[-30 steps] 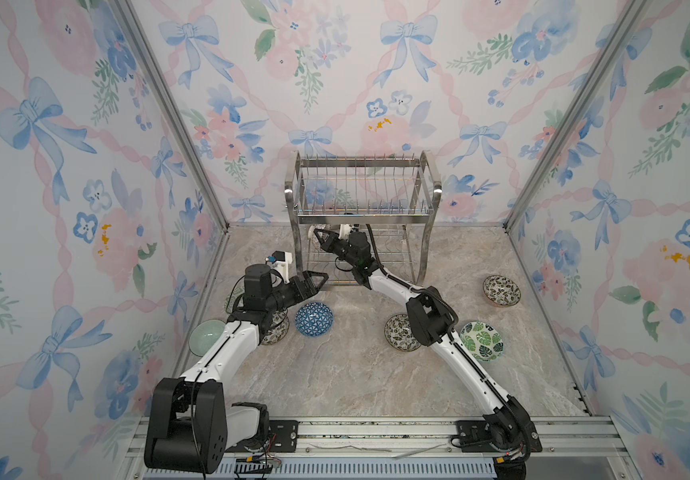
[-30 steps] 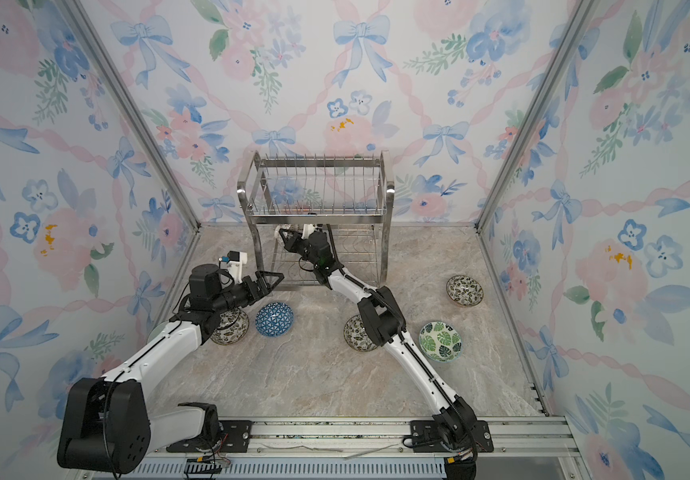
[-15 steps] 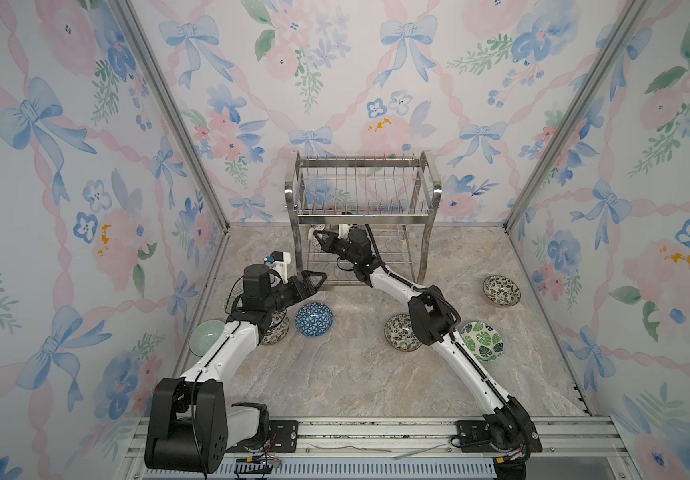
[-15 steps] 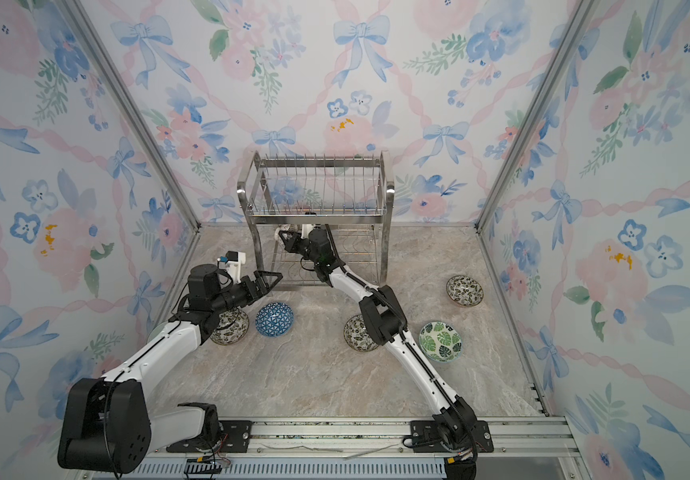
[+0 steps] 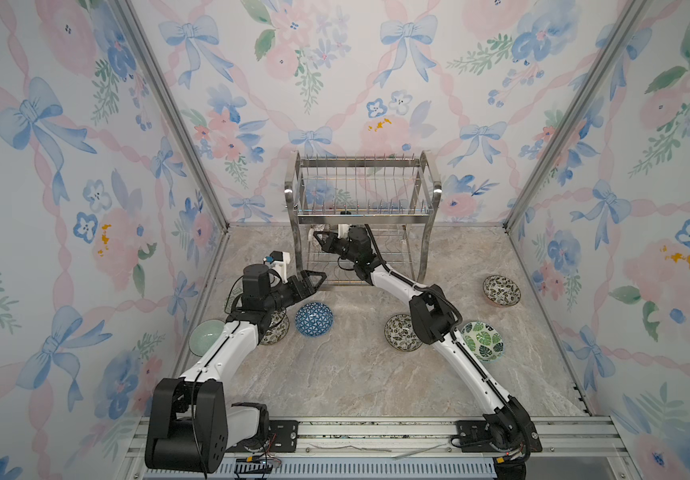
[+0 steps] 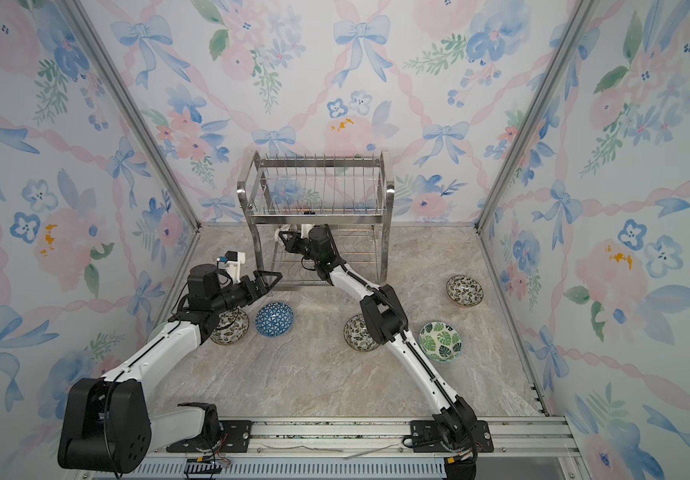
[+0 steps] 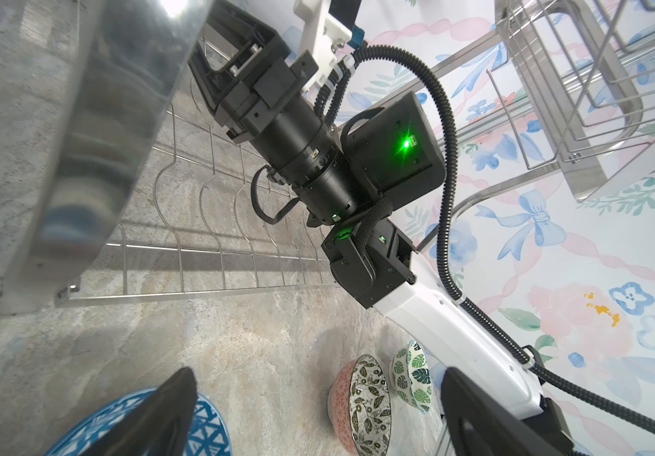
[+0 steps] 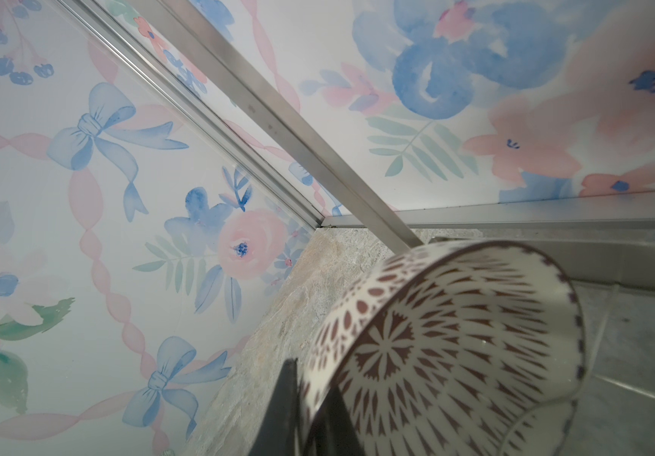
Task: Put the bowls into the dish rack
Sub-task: 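Lower the starburst bowl upright between the rack wires with the right gripper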
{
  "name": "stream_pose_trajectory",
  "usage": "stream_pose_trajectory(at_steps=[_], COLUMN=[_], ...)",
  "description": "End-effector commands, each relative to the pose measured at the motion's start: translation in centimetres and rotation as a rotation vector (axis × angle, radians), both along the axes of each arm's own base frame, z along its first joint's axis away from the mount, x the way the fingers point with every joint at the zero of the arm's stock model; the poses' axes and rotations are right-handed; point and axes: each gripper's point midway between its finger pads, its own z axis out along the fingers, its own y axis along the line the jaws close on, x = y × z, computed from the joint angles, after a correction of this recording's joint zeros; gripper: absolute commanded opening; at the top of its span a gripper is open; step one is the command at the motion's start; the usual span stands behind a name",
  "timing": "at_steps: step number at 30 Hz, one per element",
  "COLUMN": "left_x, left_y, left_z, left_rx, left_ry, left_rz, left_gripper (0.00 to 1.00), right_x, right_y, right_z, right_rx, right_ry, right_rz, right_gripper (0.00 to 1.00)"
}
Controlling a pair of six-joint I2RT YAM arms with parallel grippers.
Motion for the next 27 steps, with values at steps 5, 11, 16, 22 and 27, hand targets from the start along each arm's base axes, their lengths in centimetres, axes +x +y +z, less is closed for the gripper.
stream_pose_trajectory(at_steps=[5, 11, 16, 22, 27], left_x=[-0.2, -0.1, 0.1, -0.4, 0.0], left_y=[0.3, 0.4, 0.7, 0.5, 0.2], left_z=[0.3, 0.3, 0.1, -1.1, 0.1], left_rx=[-0.006, 0.046, 0.163, 0.304, 0.385], left_ry=[-0.023, -0.030, -0.042, -0.039, -0.078], left_rz=[0.000, 0.011, 0.043, 0.063, 0.086], left_gripper=[0.98, 0.98, 0.98, 0.98, 0.98], right_x=[0.2, 0.1, 0.2, 0.0, -0.1], right_y=[-0.6, -0.4, -0.5, -0.6, -0.7], right_z=[3.1, 3.0, 3.0, 2.8, 2.8], right_rx=[-0.012, -0.018, -0.030, -0.066, -0.081], right_ry=[-0.015, -0.010, 0.004, 0.025, 0.042], right_rz=[-0.007, -0.003, -0.015, -0.015, -0.012], right_gripper=[0.12, 0.14, 0.14, 0.15, 0.16])
